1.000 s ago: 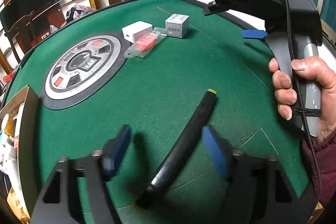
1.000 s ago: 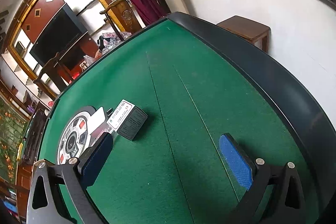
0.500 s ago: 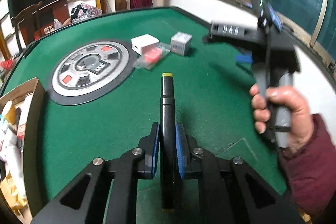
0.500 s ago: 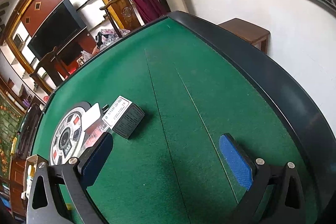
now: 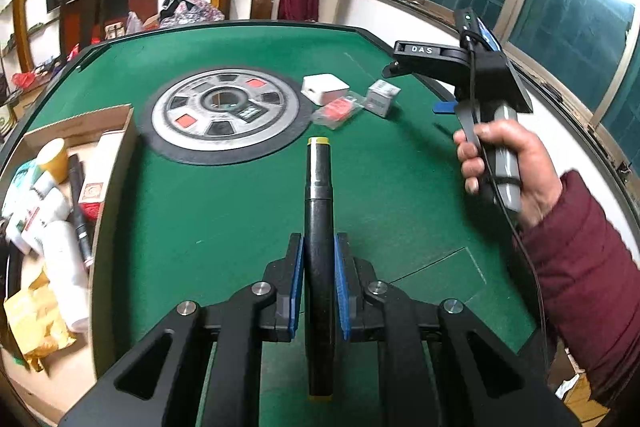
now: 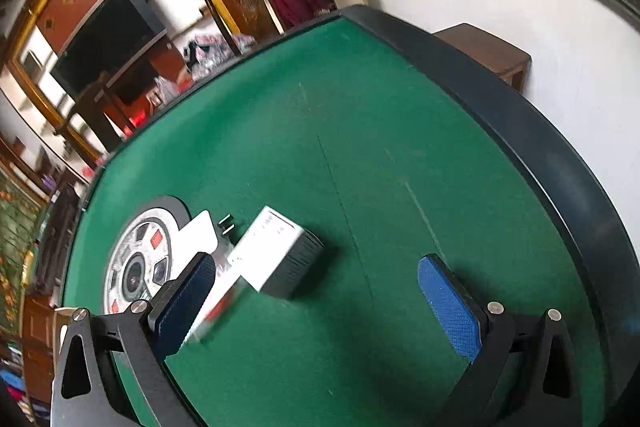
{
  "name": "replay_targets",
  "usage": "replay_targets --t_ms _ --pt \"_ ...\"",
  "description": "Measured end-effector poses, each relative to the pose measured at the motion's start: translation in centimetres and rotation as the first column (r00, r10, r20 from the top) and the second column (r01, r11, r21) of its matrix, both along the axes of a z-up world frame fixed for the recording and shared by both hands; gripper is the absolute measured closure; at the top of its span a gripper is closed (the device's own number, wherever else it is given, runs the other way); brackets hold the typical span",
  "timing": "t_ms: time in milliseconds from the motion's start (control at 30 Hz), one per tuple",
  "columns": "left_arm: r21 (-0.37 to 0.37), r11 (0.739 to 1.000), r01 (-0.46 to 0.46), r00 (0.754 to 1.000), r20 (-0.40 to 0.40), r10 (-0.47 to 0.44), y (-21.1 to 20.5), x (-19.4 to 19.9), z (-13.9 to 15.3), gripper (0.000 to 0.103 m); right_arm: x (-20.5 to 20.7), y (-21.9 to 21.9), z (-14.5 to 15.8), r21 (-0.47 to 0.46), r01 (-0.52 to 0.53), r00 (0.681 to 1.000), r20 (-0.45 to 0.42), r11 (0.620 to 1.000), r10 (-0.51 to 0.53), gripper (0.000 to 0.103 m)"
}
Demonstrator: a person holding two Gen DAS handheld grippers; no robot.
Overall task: Organize objects
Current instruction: 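Hold the marker with the left gripper while the right gripper grasps the white printed medicine box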
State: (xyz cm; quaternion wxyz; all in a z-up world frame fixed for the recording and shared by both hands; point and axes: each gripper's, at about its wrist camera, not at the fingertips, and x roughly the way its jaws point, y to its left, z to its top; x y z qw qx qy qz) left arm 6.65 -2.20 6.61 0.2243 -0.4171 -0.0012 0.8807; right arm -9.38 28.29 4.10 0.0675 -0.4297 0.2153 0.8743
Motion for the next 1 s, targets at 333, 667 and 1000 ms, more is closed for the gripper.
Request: replay_targets --t_ms 333,667,1000 --pt "-0.02 0.999 -0.043 0.999 0.013 0.043 -1.8 -0.3 -0.5 0.089 -2.5 -1.5 -1.9 0.041 0.004 0.993 0.121 0.999 -0.008 0.002" --pt "-0.087 0.993 -0.077 0.997 -0.006 0.076 -1.6 0.5 -0.4 0.089 -3.6 -3.3 -1.5 0.158 -0.069 0.99 0.132 0.985 0.048 0.048" --pt "-0.112 0.99 -0.088 0.996 -0.013 0.087 -1.5 1.0 -0.1 0.089 -1.6 -3.2 -1.1 0.154 -0.136 0.986 0.122 0.979 0.118 0.067"
